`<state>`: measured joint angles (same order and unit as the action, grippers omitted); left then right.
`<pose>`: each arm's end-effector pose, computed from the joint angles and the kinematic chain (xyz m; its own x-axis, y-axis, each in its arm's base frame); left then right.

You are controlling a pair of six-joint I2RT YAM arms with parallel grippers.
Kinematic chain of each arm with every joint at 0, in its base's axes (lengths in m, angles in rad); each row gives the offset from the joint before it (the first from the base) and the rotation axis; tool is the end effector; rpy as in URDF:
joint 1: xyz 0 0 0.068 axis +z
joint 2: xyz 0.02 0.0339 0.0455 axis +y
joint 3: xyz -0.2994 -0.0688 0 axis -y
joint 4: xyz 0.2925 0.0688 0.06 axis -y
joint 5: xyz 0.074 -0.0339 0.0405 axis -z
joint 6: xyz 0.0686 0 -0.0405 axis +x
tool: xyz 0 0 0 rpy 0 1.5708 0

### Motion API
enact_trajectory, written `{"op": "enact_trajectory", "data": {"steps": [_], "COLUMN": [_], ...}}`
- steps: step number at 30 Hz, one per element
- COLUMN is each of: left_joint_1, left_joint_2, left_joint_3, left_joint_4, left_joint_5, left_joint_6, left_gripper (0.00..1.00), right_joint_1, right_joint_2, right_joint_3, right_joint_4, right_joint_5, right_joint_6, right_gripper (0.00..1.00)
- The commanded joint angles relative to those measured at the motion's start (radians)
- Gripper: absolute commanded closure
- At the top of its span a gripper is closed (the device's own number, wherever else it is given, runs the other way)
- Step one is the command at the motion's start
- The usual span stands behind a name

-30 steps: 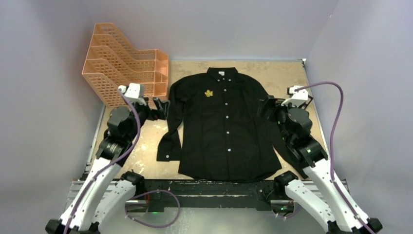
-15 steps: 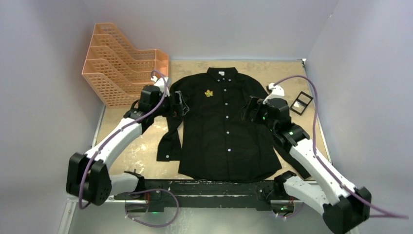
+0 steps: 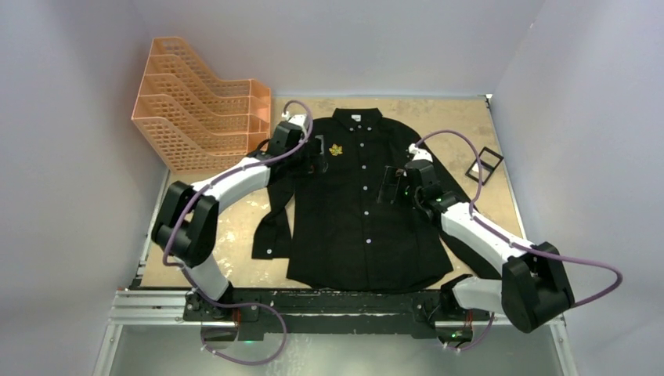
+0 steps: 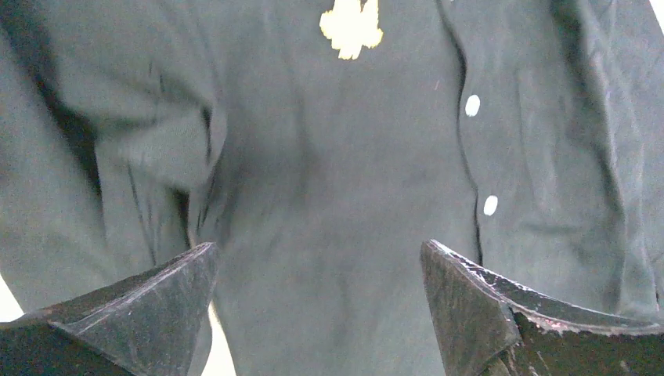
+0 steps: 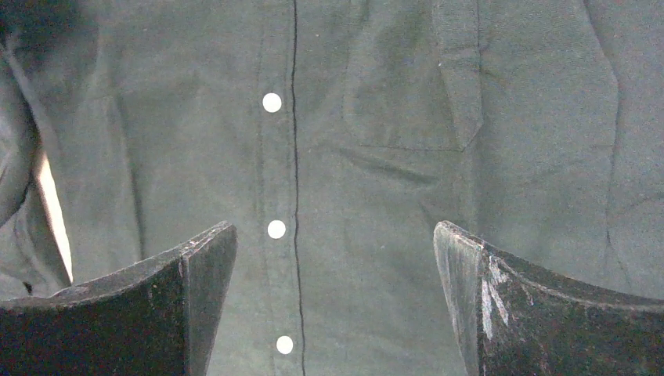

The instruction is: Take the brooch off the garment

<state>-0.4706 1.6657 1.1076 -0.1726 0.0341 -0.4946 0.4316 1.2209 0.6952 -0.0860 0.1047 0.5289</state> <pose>0.3861 -0.1991 0.2124 -0.7494 -0.1510 -0.6447 0.1364 0.9175 -0.3735 0.2909 0.1261 0.2182 -0.6210 0.2665 -0.7371 -0.0289 0.9320 0.3613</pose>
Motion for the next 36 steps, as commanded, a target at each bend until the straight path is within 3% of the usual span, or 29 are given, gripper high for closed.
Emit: {"op": "enact_trajectory", "data": {"steps": [1, 6, 13, 24, 36], "left_joint_1": [-0.019, -0.020, -0.019, -0.021, -0.033], "left_joint_2": [0.108, 0.286, 0.375, 0.194, -0.104], "left_joint_3": [0.150, 0.357, 0.361, -0.098, -0.436], "left_joint_4": [0.064, -0.002, 0.012, 0.240, 0.271], "left_joint_5": [-0.145, -0.171, -0.174, -0.096, -0.123], "left_joint_6": [0.069, 0.121, 0.146, -0.015, -0.090], "left_gripper": [0.02, 0.06, 0.10, 0.14, 0.14], "right_joint_1": [-0.003, -0.005, -0.009, -0.012, -0.012], "right_joint_2": [0.058, 0.101, 0.119, 0.115, -0.022], "right_joint_3": [0.037, 0.047, 0.019, -0.083, -0.181], "right_joint_4": [0.063, 0.081, 0.114, 0.089, -0.014], "right_joint_5": [0.020, 0.009, 0.034, 0.017, -0.026], "right_joint_6": [0.006, 0.014, 0.015, 0.091, 0.159], "right_gripper": [0.02, 0.02, 0.03, 0.07, 0.09]}}
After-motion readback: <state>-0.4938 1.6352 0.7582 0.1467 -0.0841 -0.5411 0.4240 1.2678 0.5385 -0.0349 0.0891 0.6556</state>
